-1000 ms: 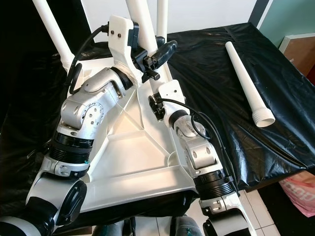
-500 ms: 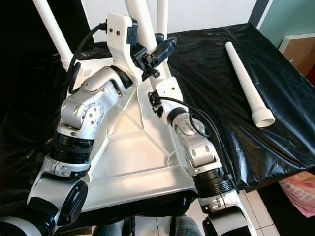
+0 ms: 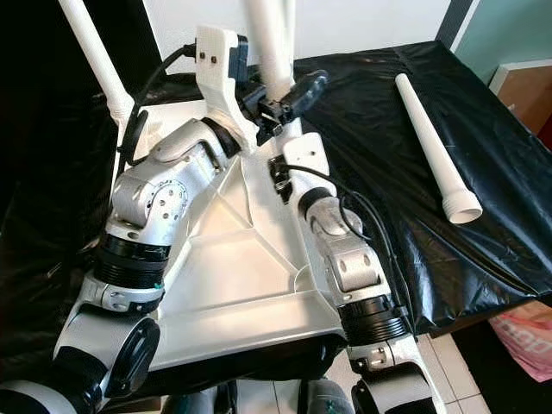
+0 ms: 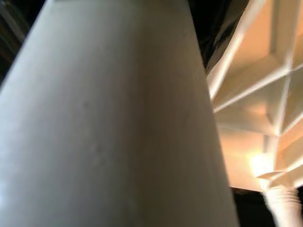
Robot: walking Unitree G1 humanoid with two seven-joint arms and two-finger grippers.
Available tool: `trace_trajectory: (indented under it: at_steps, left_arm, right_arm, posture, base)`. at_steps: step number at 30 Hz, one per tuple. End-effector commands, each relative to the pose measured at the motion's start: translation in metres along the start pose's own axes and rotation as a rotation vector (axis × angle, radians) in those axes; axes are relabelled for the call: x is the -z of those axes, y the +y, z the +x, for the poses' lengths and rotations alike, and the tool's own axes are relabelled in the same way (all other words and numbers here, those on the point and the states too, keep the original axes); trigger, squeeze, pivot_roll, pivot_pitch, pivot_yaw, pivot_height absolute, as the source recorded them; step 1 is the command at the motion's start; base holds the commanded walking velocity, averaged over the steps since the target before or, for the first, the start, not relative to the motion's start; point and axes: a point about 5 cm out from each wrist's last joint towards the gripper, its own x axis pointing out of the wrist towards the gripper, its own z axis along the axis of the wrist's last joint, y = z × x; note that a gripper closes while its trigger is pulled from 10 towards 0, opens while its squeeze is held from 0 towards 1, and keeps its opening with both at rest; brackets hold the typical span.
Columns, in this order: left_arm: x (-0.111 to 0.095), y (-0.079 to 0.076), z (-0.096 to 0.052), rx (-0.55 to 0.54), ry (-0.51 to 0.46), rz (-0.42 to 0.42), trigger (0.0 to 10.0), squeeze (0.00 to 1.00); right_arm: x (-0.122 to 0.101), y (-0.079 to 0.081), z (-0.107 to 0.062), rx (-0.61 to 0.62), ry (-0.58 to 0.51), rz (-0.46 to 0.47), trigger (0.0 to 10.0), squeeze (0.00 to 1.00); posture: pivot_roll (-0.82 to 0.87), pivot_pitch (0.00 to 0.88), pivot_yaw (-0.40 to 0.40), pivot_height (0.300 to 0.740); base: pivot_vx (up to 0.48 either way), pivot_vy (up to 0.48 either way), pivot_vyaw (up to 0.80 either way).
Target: Building children table
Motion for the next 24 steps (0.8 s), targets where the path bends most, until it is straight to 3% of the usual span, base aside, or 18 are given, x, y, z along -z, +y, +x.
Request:
trace_trajectory:
  at_steps: [1, 5, 6, 10, 17, 24]
  left_arm:
    - [-0.005, -0.005, 0.001, 0.062, -0.010, 0.004, 10.0, 1.00]
    - [-0.006, 0.000, 0.000, 0.022, -0.017, 0.030, 10.0, 1.00]
    - [-0.006, 0.004, -0.001, 0.001, -0.013, 0.057, 10.0, 0.00]
    - [-0.005, 0.011, -0.006, -0.029, -0.010, 0.091, 10.0, 0.00]
    - [0.009, 0.025, -0.028, -0.069, -0.007, 0.144, 10.0, 0.00]
    - [0.033, 0.030, -0.045, -0.090, 0.056, 0.181, 10.0, 0.00]
  right_arm:
    - [-0.002, -0.001, -0.002, 0.011, -0.007, 0.020, 10.0, 0.00]
    - [-0.003, -0.005, -0.002, 0.035, -0.022, 0.068, 10.0, 0.00]
    - [-0.004, -0.009, -0.002, 0.051, -0.030, 0.080, 10.0, 0.00]
    - [-0.004, -0.017, -0.001, 0.088, -0.038, 0.099, 10.0, 0.00]
    - [-0.002, -0.040, -0.005, 0.183, -0.034, 0.172, 10.0, 0.00]
    - [0.001, -0.039, -0.012, 0.117, -0.041, 0.277, 10.0, 0.00]
  posture:
    - [-0.03, 0.120, 0.008, 0.740]
    - [-0.03, 0.115, 0.016, 0.740]
    - [-0.02, 0.110, 0.021, 0.740]
    - [-0.02, 0.105, 0.024, 0.740]
    - [-0.05, 0.096, 0.020, 0.740]
    - [-0.04, 0.074, -0.013, 0.740]
  base:
    - [0.000, 0.000, 0.00]
    - [0.000, 0.000, 0.00]
    - [0.000, 0.000, 0.00]
    - [0.000, 0.000, 0.00]
    - [0.000, 0.000, 0.00]
    - [0.000, 0.000, 0.00]
